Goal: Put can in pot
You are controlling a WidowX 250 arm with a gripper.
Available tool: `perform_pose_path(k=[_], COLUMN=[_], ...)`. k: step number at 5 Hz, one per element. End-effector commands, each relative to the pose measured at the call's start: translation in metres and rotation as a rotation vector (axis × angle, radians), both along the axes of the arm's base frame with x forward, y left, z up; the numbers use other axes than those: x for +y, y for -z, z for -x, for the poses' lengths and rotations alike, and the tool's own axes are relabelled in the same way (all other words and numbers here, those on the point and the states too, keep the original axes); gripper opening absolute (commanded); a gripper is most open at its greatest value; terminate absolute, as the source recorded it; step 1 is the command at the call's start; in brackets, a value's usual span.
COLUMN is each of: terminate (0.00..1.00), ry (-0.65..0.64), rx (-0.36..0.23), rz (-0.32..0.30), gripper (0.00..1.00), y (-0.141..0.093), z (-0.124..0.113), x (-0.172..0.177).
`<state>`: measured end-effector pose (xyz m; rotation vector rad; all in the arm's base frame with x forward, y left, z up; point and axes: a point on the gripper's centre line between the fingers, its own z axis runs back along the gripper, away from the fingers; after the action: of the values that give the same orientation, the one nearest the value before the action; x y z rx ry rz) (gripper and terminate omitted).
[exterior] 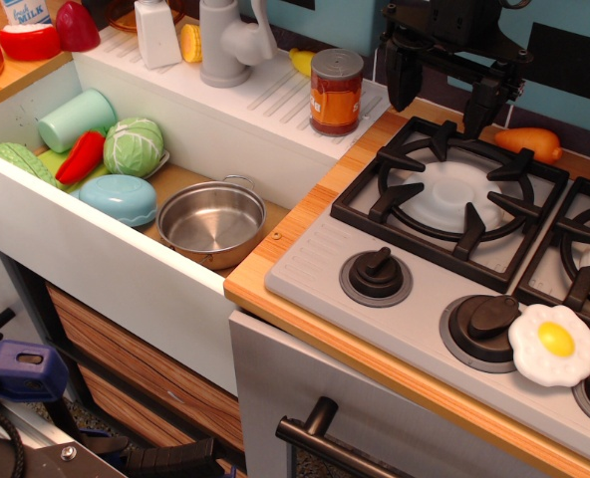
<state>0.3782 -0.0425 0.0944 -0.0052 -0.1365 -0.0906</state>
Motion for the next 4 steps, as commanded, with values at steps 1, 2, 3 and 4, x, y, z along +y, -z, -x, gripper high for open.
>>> perform_pose_path(k=[1, 2, 3, 4], terminate=[0.00, 0.00, 0.00, 0.00], ry=[0.000, -0.097, -0.124, -0.106], rx=[0.000, -0.046, -0.096, -0.167], rz=[0.000, -0.087, -0.144, -0.152], gripper=[1.00, 1.00, 1.00, 1.00], y=[0.000, -0.022, -0.034, -0.039], z=[0.000, -0.005, -0.009, -0.014], x=[0.000, 0.028, 0.047, 0.068])
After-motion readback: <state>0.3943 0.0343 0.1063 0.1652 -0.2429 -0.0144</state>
